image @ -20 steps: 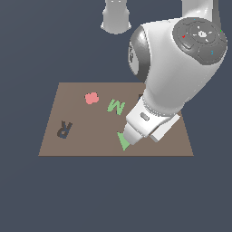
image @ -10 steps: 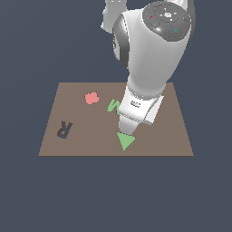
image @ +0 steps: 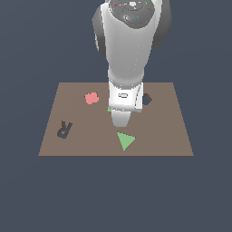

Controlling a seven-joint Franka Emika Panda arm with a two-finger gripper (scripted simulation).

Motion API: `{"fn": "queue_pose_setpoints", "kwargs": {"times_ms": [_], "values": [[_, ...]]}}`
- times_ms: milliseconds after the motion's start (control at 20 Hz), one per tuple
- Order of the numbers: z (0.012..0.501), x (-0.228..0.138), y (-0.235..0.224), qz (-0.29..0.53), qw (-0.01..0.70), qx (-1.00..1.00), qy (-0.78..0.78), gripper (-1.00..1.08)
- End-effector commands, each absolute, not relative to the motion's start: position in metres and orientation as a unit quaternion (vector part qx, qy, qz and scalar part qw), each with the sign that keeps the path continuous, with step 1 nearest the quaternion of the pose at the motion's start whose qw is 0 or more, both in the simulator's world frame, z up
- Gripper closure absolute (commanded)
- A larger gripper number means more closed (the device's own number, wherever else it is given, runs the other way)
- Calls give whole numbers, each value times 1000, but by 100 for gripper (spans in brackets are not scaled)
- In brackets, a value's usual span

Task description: Insert a designated object into the corresponding slot on a board.

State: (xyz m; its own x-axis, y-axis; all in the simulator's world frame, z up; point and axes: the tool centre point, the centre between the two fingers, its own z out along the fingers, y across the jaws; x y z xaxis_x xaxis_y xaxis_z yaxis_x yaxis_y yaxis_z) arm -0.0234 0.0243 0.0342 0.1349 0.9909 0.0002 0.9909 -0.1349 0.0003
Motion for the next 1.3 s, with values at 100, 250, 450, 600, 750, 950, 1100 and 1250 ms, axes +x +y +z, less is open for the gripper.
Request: {"fn": "queue_pose_setpoints", "kwargs": {"times_ms": [100, 250, 450, 600, 750, 950, 1100, 1250], "values": [[35, -31, 2, 0, 0, 703, 711, 108], [35, -34, -14, 0, 0, 669, 743, 108], [36, -35, -34, 0, 1, 622, 783, 108], [36, -34, -50, 0, 1, 586, 811, 108], [37, -32, -65, 0, 1, 548, 836, 108], [37, -27, -85, 0, 1, 497, 868, 108], [37, -22, -99, 0, 1, 457, 890, 108], [38, -15, -113, 0, 1, 416, 909, 108]]}}
